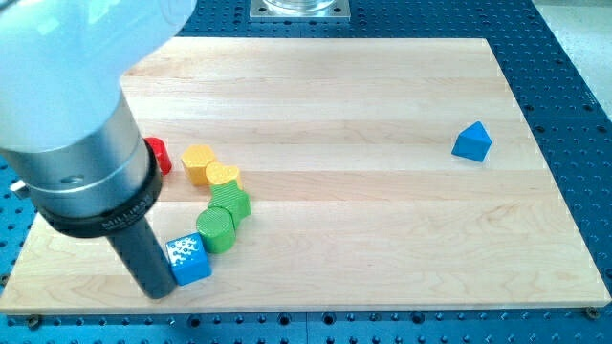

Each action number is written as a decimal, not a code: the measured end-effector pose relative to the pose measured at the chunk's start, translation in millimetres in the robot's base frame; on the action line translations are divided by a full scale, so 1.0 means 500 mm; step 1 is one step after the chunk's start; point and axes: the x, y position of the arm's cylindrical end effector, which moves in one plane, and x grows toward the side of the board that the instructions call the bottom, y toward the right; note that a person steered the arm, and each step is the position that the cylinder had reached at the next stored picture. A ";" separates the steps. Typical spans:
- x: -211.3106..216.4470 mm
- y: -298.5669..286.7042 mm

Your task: Move the triangle towards the bottom left of the board

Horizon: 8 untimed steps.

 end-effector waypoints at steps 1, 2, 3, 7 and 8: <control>0.017 0.044; 0.020 0.046; 0.019 0.194; -0.049 0.543; -0.175 0.744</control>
